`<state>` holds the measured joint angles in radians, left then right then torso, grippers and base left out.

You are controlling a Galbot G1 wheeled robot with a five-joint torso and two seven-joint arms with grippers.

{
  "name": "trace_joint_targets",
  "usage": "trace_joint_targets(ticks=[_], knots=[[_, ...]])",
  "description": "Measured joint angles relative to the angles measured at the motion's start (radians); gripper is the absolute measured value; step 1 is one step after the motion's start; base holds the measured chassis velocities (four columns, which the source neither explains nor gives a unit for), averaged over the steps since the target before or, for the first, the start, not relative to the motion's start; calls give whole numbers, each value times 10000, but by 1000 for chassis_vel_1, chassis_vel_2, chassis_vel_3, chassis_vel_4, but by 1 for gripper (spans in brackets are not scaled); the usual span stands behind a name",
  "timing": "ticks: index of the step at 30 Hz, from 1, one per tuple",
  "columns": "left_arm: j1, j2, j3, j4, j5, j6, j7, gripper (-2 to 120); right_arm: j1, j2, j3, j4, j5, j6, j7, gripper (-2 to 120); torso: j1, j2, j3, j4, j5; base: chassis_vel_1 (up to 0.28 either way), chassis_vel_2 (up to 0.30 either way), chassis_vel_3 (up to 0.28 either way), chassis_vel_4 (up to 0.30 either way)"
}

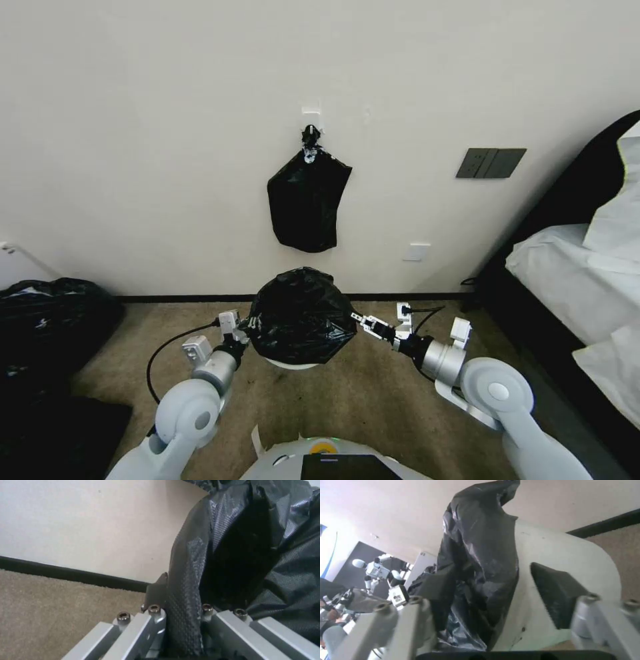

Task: Place a trash bag onto the trash bin.

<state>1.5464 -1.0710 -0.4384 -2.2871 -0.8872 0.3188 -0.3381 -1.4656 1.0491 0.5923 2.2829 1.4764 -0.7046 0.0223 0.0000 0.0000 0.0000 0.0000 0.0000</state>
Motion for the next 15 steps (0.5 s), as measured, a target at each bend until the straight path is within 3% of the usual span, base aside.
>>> trace_joint_targets(ticks=[5,12,15], knots=[[-21,-17,18,35,-2,5,0,3,31,31,-25,0,-6,0,-13,41,0,0,0,0,0,0,0,0,0],[1,-66,73,154,11,5,2,3,-24,88,-129,-25,-327,0,-140,13,0,0,0,0,0,0,0,0,0],[-10,-91,70,153,10,5,1,3,-13,101,-144,-29,-351,0,-152,8,0,0,0,0,0,0,0,0,0]])
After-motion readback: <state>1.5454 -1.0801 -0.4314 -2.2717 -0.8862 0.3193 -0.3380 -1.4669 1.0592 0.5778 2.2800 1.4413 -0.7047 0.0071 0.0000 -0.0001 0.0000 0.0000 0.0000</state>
